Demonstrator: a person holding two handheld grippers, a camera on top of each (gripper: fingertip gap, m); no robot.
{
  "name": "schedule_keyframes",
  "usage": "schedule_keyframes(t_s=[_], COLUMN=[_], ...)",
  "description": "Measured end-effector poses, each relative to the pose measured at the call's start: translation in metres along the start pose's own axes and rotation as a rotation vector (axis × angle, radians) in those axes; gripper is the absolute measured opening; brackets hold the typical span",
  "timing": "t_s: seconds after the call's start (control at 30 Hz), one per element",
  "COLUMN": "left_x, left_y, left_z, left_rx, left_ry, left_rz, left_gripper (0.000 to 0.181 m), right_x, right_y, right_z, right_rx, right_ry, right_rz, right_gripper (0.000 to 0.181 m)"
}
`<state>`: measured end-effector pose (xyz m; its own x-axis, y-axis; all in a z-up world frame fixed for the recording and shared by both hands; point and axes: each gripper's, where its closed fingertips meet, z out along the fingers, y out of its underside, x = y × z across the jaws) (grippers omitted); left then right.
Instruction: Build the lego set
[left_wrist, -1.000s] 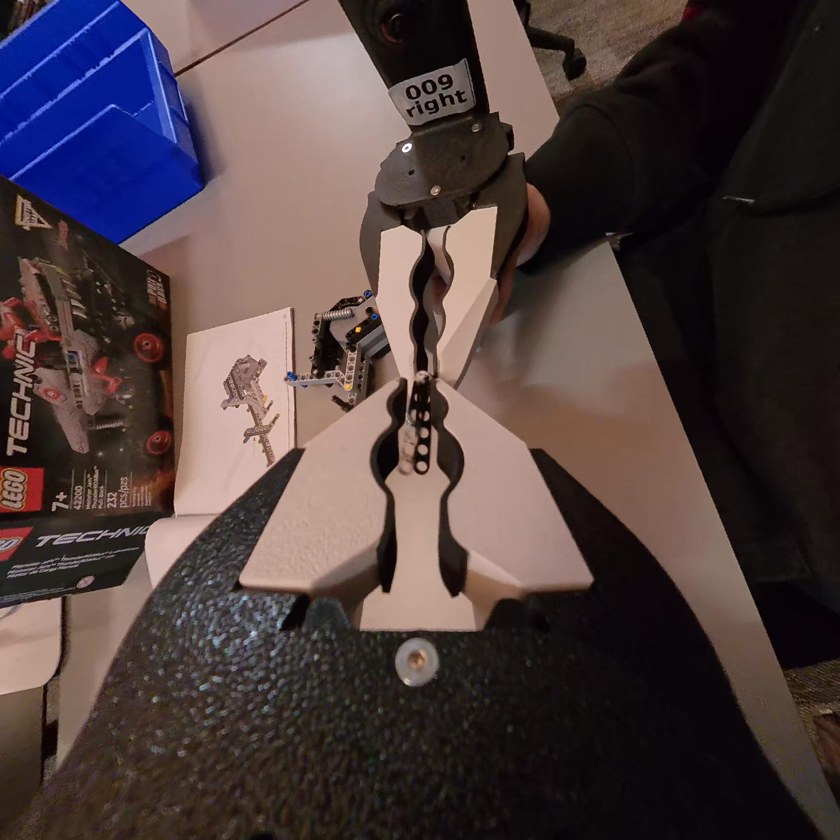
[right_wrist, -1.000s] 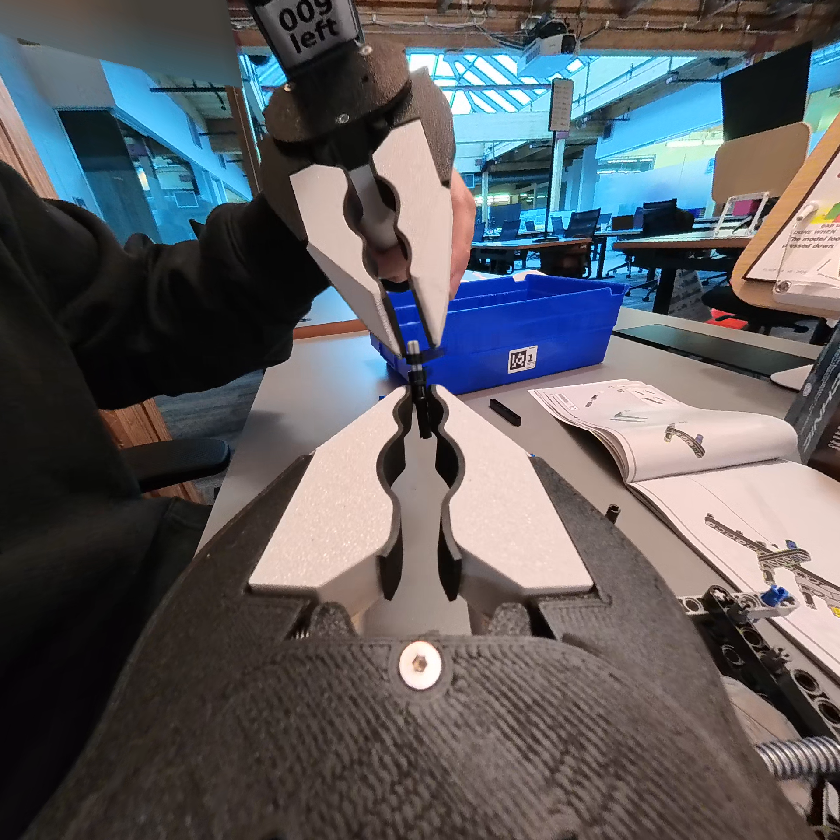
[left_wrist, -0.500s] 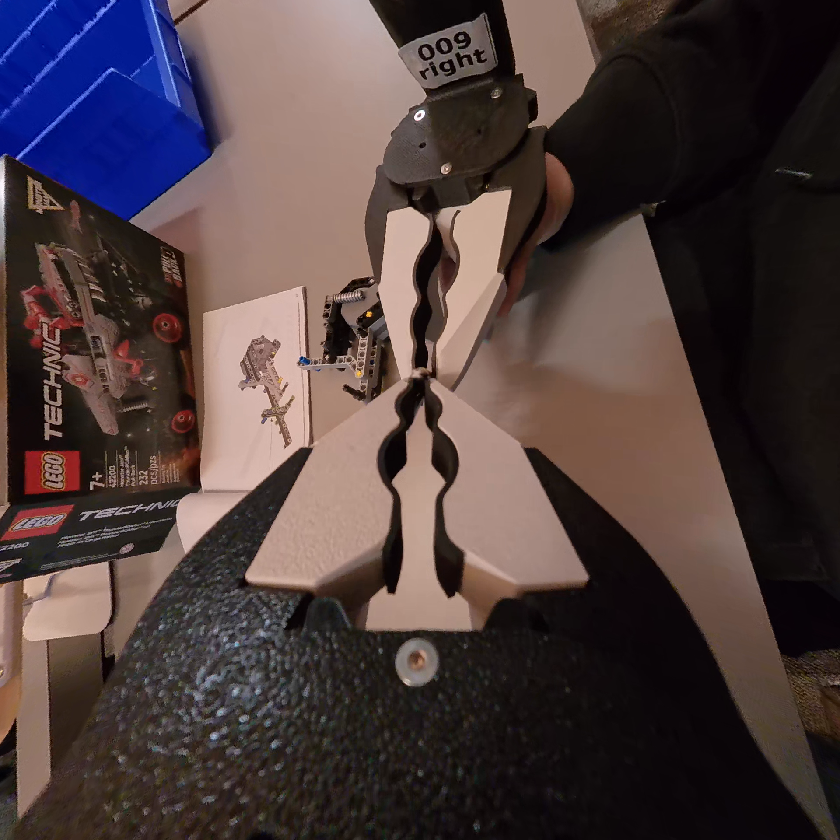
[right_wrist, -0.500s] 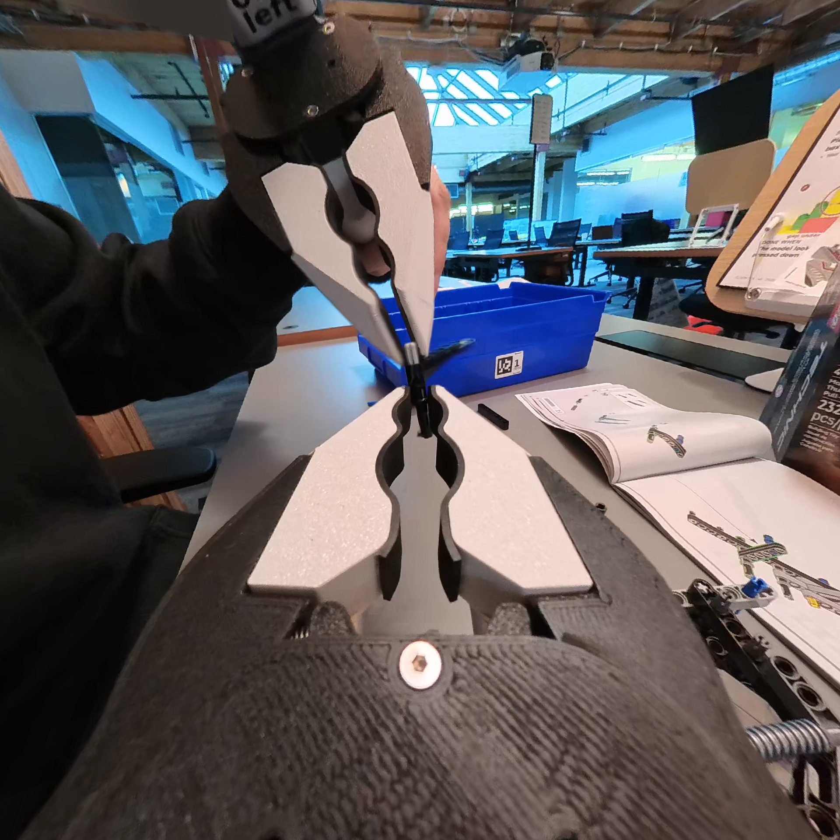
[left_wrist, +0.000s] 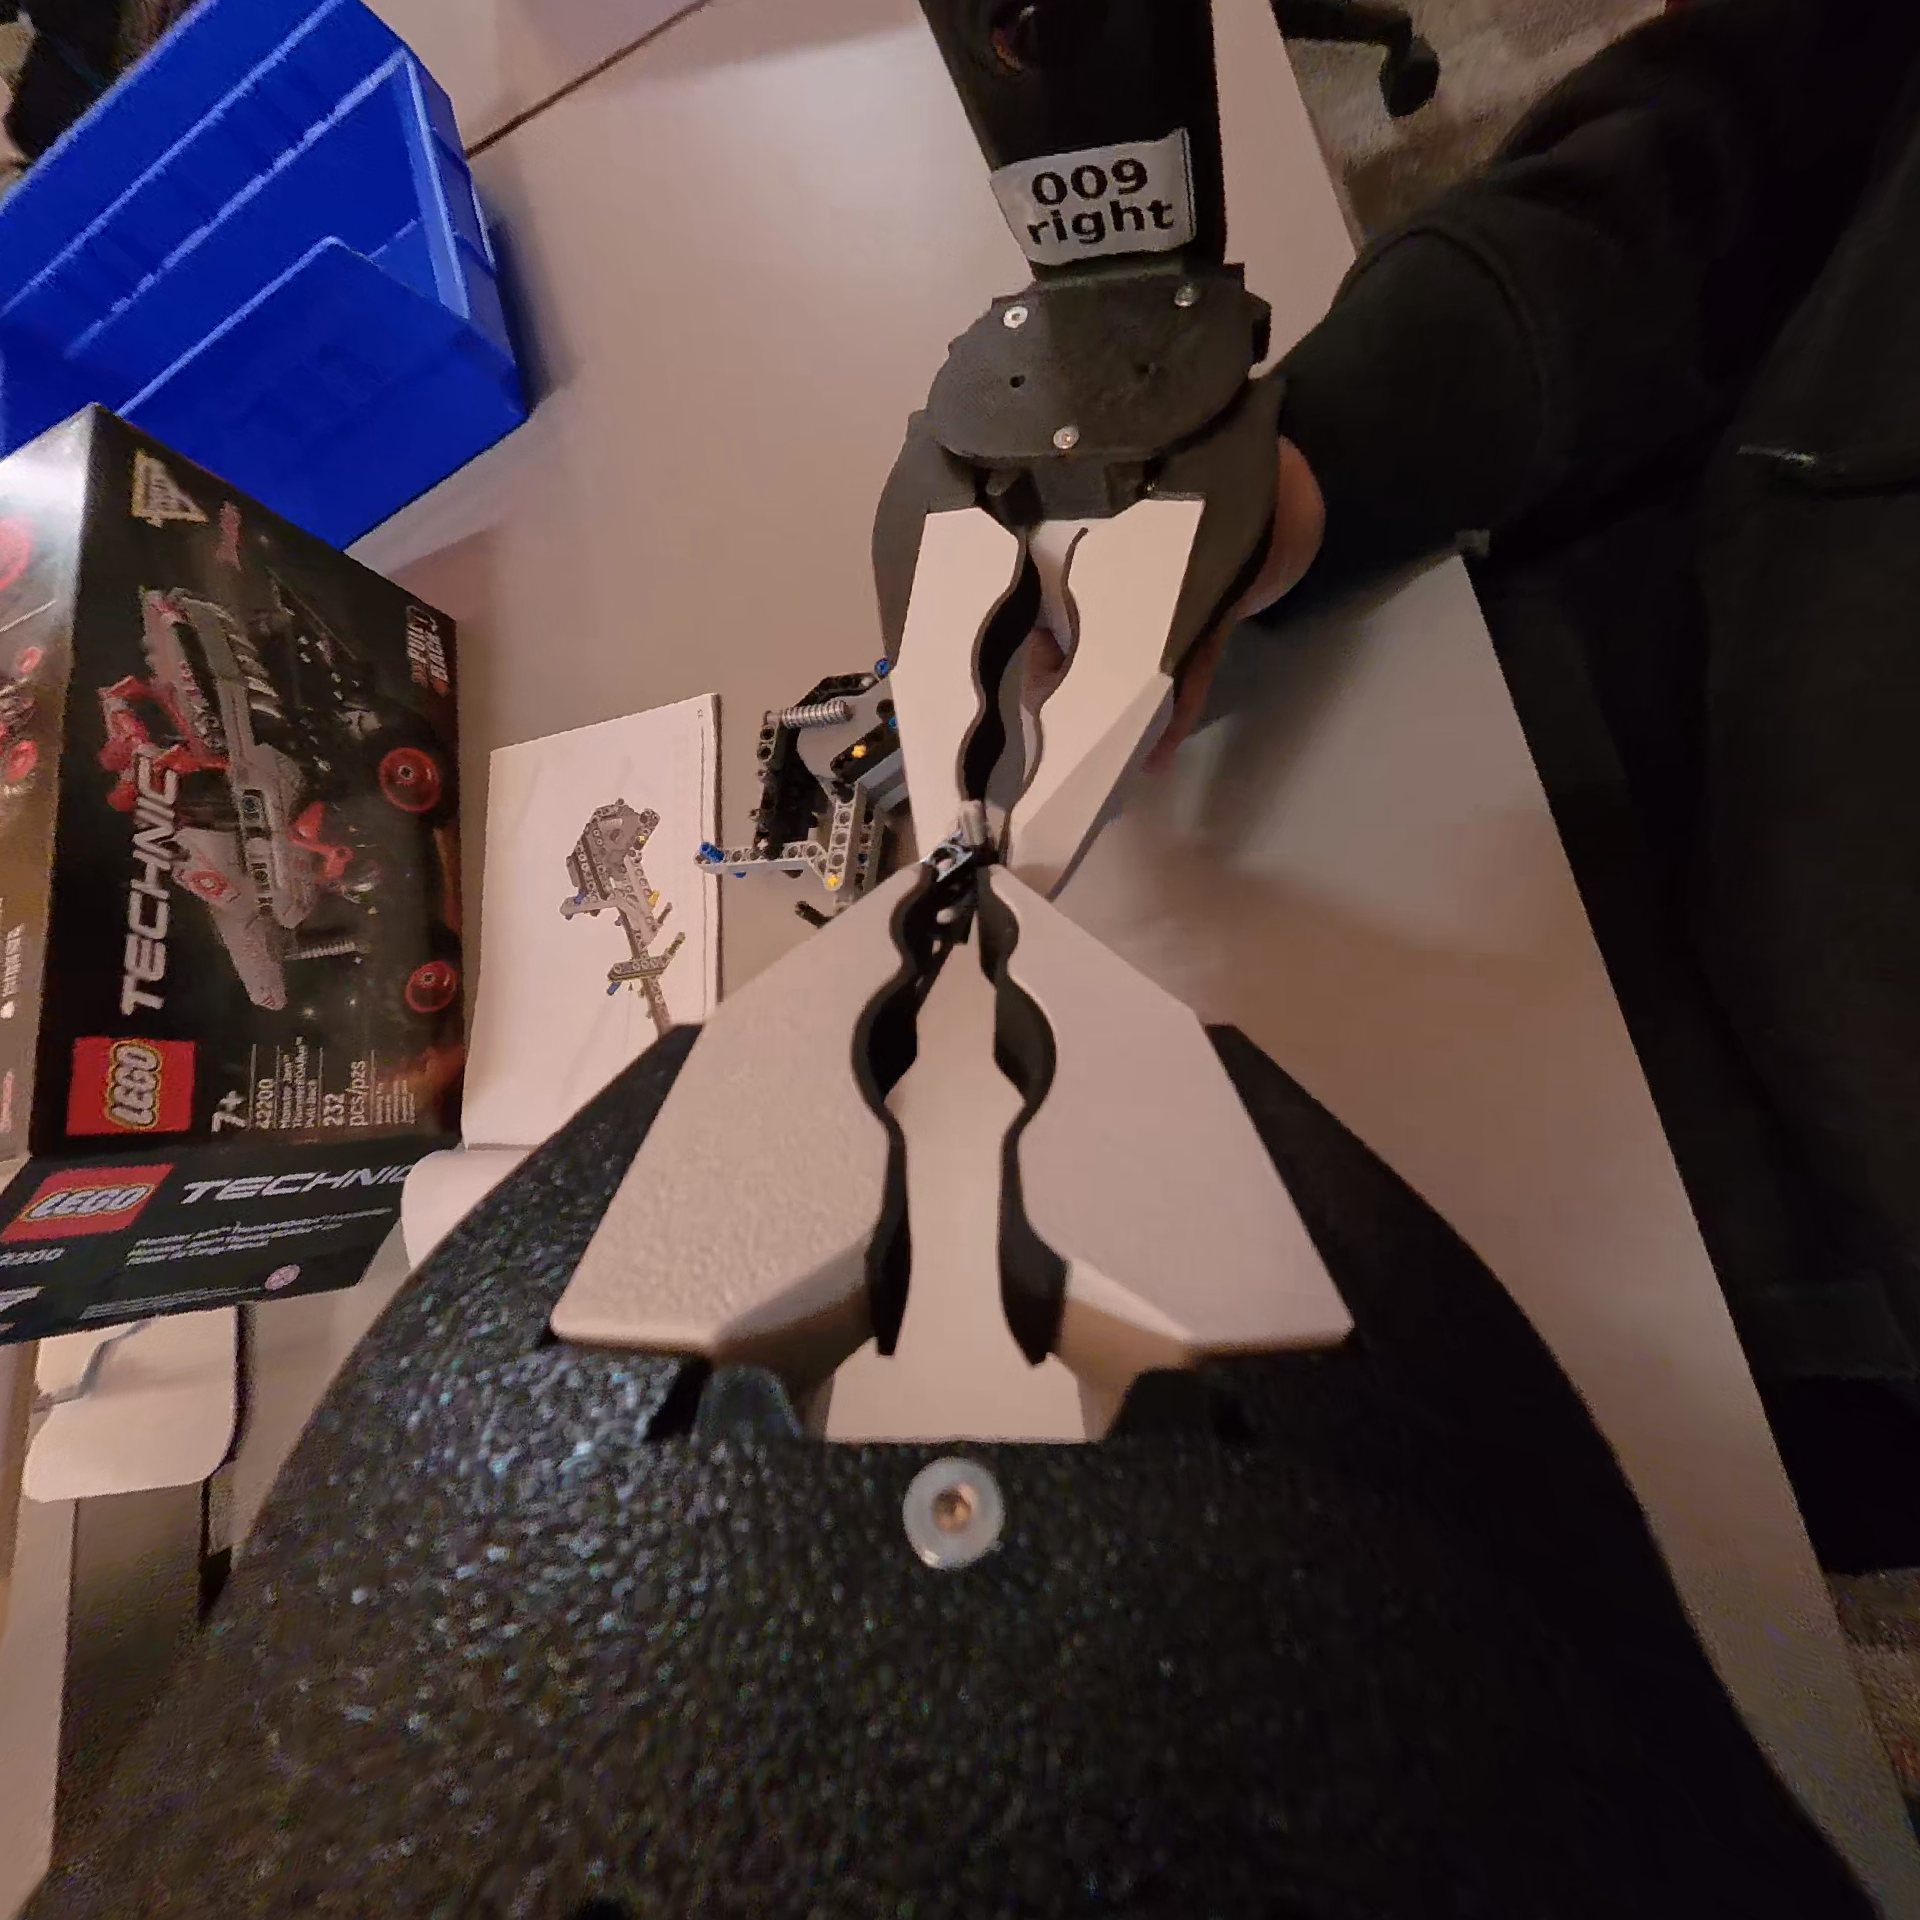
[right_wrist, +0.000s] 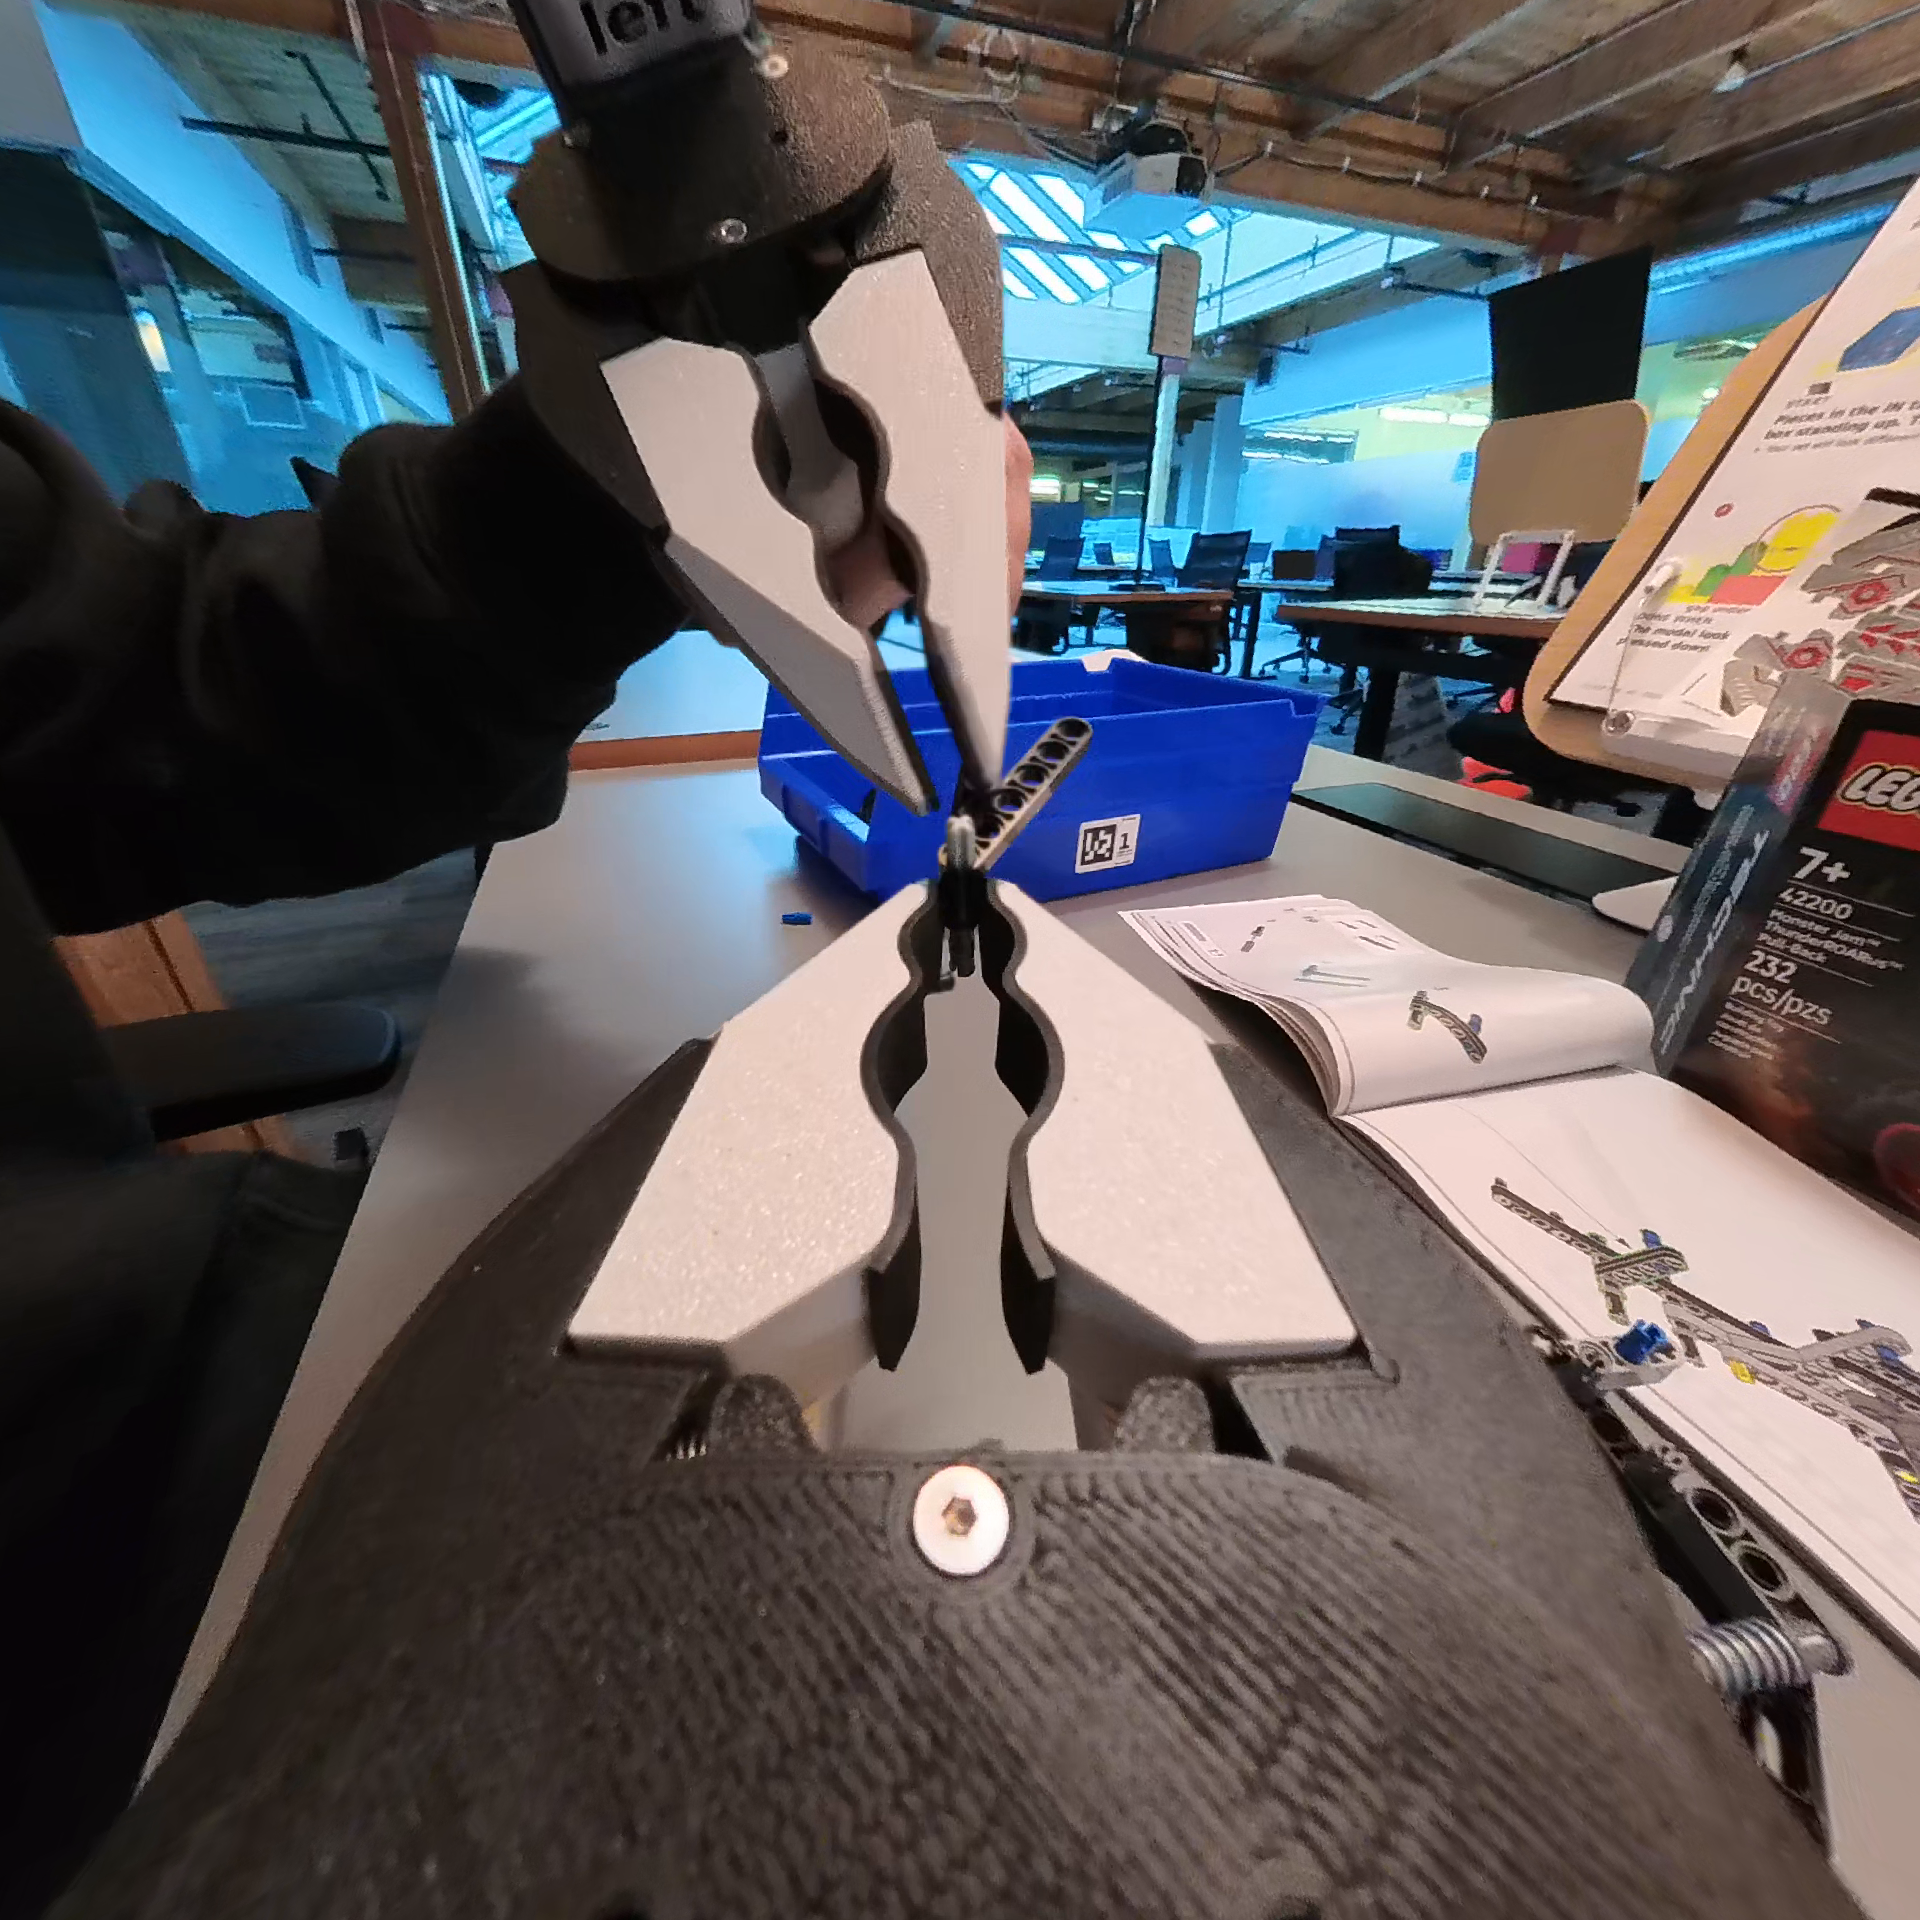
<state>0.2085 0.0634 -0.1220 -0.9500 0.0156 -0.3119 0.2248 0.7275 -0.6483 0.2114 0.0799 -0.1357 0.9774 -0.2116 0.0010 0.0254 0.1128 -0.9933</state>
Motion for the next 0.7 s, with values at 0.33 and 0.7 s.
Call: schedule_keyframes(t_s=[0.33,0.7], left_x=[-0.024,0.002], left_y=[0.005,0.009], left_z=[-0.012,0.001], left_rx=[0.136,0.167], left_ry=[-0.124,0.065], left_rz=[-0.179,-0.142], left_gripper=[0.041,0.056], right_x=[0.0,-0.025], right_y=[-0.005,0.008], right_z=[-0.004,0.004], right_rx=[0.042,-0.054], right_ry=[-0.025,-0.161], right_rz=[0.027,-0.034], right_gripper=[0.004,0.004])
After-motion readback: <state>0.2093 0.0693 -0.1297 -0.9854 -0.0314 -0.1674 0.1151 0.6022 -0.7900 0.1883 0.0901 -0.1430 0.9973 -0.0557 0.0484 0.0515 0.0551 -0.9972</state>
